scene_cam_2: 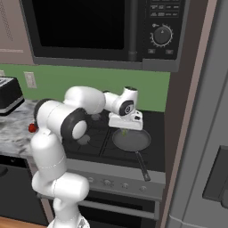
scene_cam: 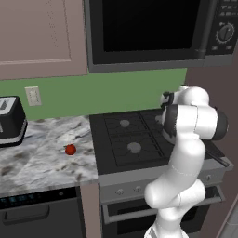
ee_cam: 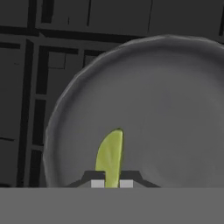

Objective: Put the lemon wedge and bell pepper in the pan. Then turn on the front right burner and set the heat to medium.

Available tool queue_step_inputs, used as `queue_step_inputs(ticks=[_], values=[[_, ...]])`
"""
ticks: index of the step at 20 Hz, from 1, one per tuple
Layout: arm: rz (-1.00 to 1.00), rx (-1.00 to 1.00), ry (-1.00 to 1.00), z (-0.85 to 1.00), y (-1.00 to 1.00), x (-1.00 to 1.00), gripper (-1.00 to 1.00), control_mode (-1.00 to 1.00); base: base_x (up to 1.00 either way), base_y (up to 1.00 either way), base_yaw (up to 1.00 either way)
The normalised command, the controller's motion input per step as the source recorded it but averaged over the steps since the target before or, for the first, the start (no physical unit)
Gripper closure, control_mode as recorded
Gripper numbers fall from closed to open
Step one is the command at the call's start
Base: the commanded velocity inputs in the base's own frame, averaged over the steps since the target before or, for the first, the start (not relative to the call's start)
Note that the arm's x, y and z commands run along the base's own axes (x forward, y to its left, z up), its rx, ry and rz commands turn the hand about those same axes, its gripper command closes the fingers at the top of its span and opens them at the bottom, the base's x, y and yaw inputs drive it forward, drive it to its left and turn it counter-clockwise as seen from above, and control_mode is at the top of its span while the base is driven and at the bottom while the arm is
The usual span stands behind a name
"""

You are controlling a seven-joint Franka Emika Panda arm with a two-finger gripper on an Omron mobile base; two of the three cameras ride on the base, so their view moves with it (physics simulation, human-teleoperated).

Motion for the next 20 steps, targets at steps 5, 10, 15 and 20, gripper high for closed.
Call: queue_step_inputs(ticks=[5, 10, 15, 20], values=[[0.0, 0.0, 0.0, -0.19, -0.12, 0.0, 1.0, -1.0, 0.0, 0.0, 0.0], [0.0, 0.0, 0.0, -0.11, -0.04, -0.01, 1.0, -1.0, 0.0, 0.0, 0.0], [0.0, 0.0, 0.0, 0.0, 0.0, 0.0, 1.0, -1.0, 0.0, 0.0, 0.0], [0.0, 0.0, 0.0, 0.0, 0.0, 0.0, -1.0, -1.0, 0.0, 0.0, 0.0]])
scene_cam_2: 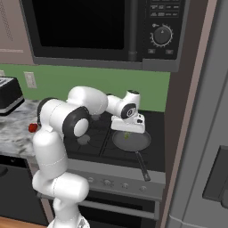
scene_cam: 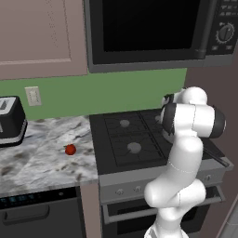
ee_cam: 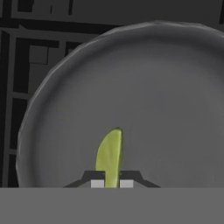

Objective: Put the lemon wedge and bell pepper in the pan. Then turn on the front right burner and set the heat to medium.

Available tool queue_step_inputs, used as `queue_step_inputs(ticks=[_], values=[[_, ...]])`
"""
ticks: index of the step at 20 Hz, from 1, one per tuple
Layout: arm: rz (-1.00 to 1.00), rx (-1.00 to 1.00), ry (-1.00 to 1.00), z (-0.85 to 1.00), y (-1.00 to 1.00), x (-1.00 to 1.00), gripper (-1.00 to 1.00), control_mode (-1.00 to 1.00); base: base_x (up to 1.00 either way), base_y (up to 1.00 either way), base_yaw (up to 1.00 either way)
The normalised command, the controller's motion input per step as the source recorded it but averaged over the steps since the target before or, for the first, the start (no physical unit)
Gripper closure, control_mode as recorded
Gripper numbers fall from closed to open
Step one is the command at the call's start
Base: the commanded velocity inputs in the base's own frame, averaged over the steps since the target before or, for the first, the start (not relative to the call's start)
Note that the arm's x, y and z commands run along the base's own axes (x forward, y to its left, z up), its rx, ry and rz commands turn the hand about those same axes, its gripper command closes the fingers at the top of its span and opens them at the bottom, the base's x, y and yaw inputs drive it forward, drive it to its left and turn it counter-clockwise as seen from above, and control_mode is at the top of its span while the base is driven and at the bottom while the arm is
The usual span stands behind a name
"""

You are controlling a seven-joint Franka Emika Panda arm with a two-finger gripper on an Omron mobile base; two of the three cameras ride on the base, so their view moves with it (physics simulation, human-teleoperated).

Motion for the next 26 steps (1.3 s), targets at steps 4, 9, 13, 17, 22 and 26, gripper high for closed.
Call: queue_step_inputs(ticks=[4, 9, 13, 17, 22, 26], values=[[0.0, 0.0, 0.0, 0.0, 0.0, 0.0, -1.0, -1.0, 0.0, 0.0, 0.0], [0.0, 0.0, 0.0, 0.0, 0.0, 0.0, -1.0, -1.0, 0.0, 0.0, 0.0], [0.0, 0.0, 0.0, 0.0, 0.0, 0.0, -1.0, -1.0, 0.0, 0.0, 0.0], [0.04, 0.0, -0.04, 0.13, 0.18, -0.23, -1.0, -1.0, 0.0, 0.0, 0.0], [0.12, 0.0, -0.08, 0.42, 0.42, -0.53, -1.0, -1.0, 0.0, 0.0, 0.0], [0.11, 0.0, -0.02, 0.1, 0.56, -0.44, -1.0, -1.0, 0.0, 0.0, 0.0]])
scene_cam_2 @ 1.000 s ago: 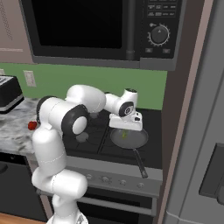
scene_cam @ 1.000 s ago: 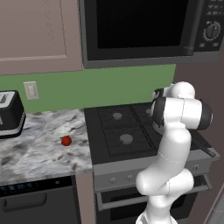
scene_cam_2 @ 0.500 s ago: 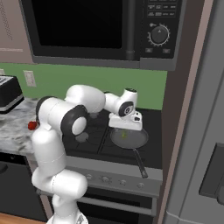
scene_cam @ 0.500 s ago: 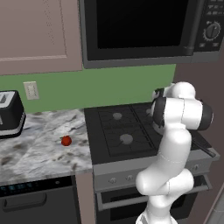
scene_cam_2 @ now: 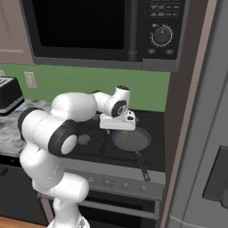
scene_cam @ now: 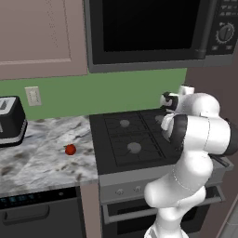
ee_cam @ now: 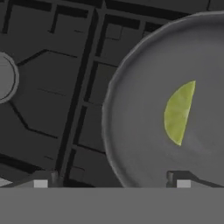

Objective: Put the lemon wedge and bell pepper in the pan. Then turn on the front right burner and set the heat to medium.

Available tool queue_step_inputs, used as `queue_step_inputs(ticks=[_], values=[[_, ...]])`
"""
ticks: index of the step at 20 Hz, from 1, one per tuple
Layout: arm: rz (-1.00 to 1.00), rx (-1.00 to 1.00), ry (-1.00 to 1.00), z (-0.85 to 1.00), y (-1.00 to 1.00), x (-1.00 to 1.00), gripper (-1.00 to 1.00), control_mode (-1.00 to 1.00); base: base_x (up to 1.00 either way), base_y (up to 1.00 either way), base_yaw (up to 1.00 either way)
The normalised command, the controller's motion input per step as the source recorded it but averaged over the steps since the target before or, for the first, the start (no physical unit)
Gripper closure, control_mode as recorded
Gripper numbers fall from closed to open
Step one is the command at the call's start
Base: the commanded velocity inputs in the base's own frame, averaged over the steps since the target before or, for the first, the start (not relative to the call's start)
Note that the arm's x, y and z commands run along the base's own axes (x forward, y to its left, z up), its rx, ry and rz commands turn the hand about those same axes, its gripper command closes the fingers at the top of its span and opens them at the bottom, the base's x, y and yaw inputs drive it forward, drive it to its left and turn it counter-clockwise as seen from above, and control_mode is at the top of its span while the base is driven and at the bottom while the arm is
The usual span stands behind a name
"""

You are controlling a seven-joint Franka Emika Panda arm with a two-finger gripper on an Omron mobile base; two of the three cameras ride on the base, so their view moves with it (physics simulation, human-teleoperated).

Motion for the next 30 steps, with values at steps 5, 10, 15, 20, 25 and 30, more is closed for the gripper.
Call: queue_step_inputs(ticks=[5, 10, 15, 20, 25, 30], values=[[0.09, 0.0, 0.0, 0.0, 0.76, -0.3, -1.0, -1.0, 0.0, 0.0, 0.0], [0.07, 0.0, -0.01, 0.04, 0.87, -0.22, -1.0, -1.0, 0.0, 0.0, 0.0], [0.04, 0.0, -0.05, 0.19, 0.91, -0.01, -1.0, -1.0, 0.0, 0.0, 0.0], [0.03, 0.0, -0.01, 0.15, 0.88, 0.0, -1.0, -1.0, 0.0, 0.0, 0.0], [0.0, 0.0, 0.0, 0.11, 0.71, 0.02, -1.0, -1.0, 0.0, 0.0, 0.0], [0.0, 0.01, 0.0, 0.06, 0.66, 0.03, -1.0, -1.0, 0.0, 0.0, 0.0]])
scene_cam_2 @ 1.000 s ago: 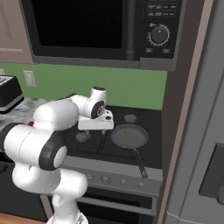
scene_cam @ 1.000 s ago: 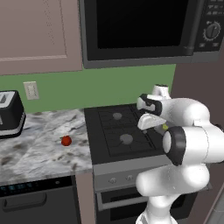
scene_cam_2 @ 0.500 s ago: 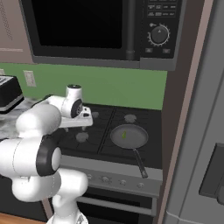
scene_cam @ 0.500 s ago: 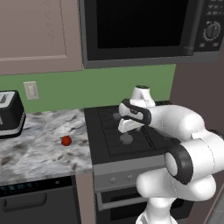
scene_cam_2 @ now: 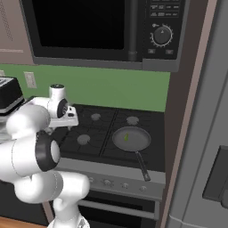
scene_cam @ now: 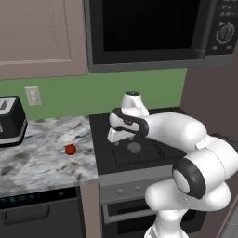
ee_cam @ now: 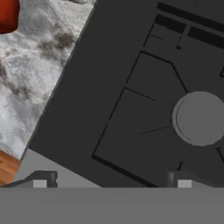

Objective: Put the lemon wedge and bell pepper in the pan. Then turn on the front right burner and set the heat to medium.

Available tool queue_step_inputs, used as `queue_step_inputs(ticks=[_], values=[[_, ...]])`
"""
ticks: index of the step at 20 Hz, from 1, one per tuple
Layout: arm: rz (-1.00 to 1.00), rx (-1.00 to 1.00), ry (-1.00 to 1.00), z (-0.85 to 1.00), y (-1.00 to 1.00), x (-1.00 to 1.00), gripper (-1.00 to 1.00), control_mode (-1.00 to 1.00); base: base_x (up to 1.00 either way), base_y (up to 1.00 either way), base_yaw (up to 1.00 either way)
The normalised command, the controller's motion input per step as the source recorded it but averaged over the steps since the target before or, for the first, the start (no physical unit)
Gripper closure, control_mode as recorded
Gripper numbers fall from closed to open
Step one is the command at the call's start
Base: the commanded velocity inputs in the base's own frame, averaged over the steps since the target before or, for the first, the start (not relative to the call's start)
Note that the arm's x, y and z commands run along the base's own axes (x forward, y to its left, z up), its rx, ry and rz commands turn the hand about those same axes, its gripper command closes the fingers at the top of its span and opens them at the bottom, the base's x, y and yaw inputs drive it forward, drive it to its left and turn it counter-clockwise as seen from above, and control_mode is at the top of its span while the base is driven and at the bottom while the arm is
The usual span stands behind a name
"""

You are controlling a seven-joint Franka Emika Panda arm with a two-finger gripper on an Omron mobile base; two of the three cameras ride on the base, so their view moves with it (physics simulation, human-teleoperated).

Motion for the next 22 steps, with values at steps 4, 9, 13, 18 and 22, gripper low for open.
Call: queue_step_inputs(ticks=[4, 9, 13, 18, 22], values=[[0.0, 0.03, -0.02, 0.01, 0.71, 0.0, -1.0, -1.0, 0.0, 0.0, 0.0], [-0.01, 0.03, -0.04, 0.04, 0.69, 0.0, -1.0, -1.0, 0.0, 0.0, 0.0], [0.0, 0.03, -0.08, 0.02, 0.6, 0.0, -1.0, -1.0, 0.0, 0.0, 0.0], [0.0, 0.03, -0.09, 0.0, 0.42, 0.0, -1.0, -1.0, 0.0, 0.0, 0.0], [0.02, 0.05, -0.13, 0.0, 0.31, 0.0, -1.0, -1.0, 0.0, 0.0, 0.0]])
